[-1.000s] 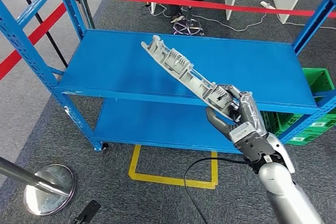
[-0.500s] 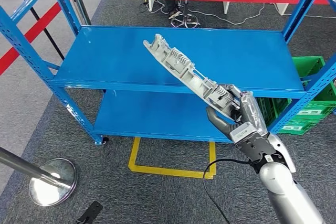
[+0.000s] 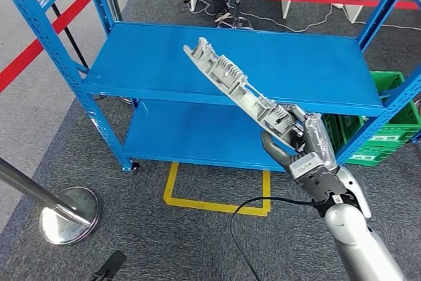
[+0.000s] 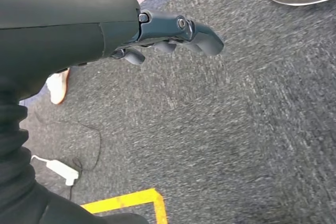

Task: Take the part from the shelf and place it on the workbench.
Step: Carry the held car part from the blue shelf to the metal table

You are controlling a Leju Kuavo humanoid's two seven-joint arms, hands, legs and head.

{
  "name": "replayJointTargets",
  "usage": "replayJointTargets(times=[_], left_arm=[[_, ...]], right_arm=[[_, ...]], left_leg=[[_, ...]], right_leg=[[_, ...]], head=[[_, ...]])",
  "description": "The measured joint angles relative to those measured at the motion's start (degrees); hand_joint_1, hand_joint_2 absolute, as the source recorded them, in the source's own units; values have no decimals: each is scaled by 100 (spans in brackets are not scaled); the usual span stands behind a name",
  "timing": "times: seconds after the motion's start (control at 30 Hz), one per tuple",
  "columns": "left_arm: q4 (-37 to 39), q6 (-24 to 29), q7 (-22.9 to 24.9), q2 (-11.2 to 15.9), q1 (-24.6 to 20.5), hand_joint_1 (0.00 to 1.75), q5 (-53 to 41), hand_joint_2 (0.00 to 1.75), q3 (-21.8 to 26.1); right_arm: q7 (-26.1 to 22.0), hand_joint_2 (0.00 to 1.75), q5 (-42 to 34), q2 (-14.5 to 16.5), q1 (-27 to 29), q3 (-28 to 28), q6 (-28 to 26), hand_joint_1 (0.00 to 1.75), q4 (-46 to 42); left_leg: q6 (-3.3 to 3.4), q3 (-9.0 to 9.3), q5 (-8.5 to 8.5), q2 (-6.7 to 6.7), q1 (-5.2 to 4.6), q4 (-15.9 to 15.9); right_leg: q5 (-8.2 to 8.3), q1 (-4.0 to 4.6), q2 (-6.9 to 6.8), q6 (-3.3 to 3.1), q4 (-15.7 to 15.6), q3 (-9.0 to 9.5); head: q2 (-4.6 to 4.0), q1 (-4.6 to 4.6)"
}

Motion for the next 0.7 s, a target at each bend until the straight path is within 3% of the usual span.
replayJointTargets(times=[0.07,0.17,0.2,0.27,0.33,0.37,0.4,0.43,0.5,0.57,0.6,0.67,0.7], left_arm=[[0,1,-6,0,-5,0,-4,175,5],[0,1,-1,3,1,0,-9,175,11],[0,0,7,6,7,0,-8,175,14],[0,-3,23,10,13,0,-8,175,18],[0,-9,39,4,11,0,-8,175,18],[0,-12,52,2,11,0,-8,175,19],[0,-14,63,1,11,0,-8,175,20],[0,-15,73,2,10,0,-8,175,21],[0,-15,79,2,-1,0,-11,175,22],[0,-13,79,-1,-24,0,-19,175,22],[0,-10,79,-3,-33,0,-25,175,22],[0,-6,79,-10,-26,0,-38,175,22],[0,-4,79,-11,-18,0,-42,175,24]], right_arm=[[-1,175,1,0,-10,-1,-4,175,-9],[-3,175,3,0,-5,-4,-18,175,-14],[-4,175,4,0,-3,-5,-21,175,-13],[-17,175,5,1,-3,-7,-31,175,-12],[-33,175,-1,2,4,-7,-38,175,-13],[-39,175,-4,2,14,-7,-39,175,-13],[-45,175,-7,2,25,-7,-39,175,-13],[-52,175,-8,2,35,-7,-39,175,-13],[-67,175,-12,2,45,-8,-39,175,-13],[-86,175,-17,1,46,-14,-38,175,-13],[-99,175,-17,1,48,-16,-37,175,-13],[-120,175,-13,0,58,-19,-35,175,-13],[-128,175,-10,0,67,-19,-34,175,-13]], left_leg=[[-63,-60,63,-2,-10,11],[-166,-125,148,-3,-5,16],[-197,-162,88,-3,-3,63],[-243,-335,-290,-1,0,462],[-267,-579,-756,0,-2,1182],[-271,-645,-851,0,-2,1456],[-268,-628,-820,0,-4,1562],[-257,-512,-690,0,-6,1468],[-217,-24,-410,0,-10,822],[-167,404,-375,-3,-19,159],[-140,487,-398,-5,-28,0],[-67,446,-359,-1,-28,-71],[-23,418,-317,6,-22,-76]], right_leg=[[43,14,13,-38,-612,386],[70,32,18,-158,-735,379],[111,27,13,-213,-744,342],[210,10,3,-313,-767,247],[301,19,1,-345,-766,122],[347,23,1,-345,-764,58],[395,27,2,-341,-762,-6],[443,30,4,-333,-759,-67],[530,37,10,-303,-749,-170],[611,56,9,-253,-732,-245],[657,62,6,-222,-732,-271],[719,53,6,-150,-738,-315],[652,44,6,-114,-684,-356]], head=[[1,-5],[1,-8],[0,-14],[0,-34],[0,-51],[0,-51],[0,-51],[0,-52],[0,-53],[0,-47],[0,-44],[0,-44],[0,-35]])
